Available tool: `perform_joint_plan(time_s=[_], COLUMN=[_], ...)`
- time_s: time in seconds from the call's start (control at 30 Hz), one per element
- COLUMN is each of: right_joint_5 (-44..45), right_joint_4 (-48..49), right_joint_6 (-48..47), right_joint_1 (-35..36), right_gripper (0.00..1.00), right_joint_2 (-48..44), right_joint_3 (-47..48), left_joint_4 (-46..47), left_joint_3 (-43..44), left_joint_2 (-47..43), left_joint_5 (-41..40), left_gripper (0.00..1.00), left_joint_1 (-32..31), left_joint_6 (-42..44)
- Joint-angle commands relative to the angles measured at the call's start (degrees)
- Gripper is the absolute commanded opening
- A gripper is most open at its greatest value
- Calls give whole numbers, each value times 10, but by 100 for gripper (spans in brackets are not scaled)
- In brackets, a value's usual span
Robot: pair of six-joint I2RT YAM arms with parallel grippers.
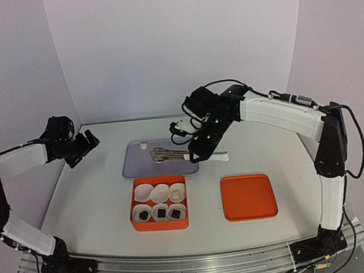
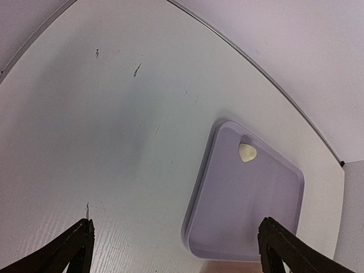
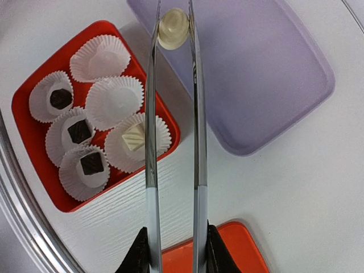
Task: Pack the chocolate
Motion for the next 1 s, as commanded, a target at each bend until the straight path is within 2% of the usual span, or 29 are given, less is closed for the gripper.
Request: perform_joint_plan(time_s=[0.0,0.3,0.97], right_joint_5=[-66,-69,9], right_joint_4=[11,7,-5], right_joint_6=[-85,-139,-147], right_joint_1=[19,40,48], right_gripper=[0,0,0], right_joint_2=[-55,-53,24], right_joint_3=[-35,-61,-31], left_joint_4=[3,-2,6], left_joint_3=[-3,-2,-1], left_joint_2=[-26,-31,-23], left_joint_5=[-11,-13,-4], left_gripper=[100,100,100], left_joint_1=[-2,-1,-2], left_joint_6=[-4,-7,-9])
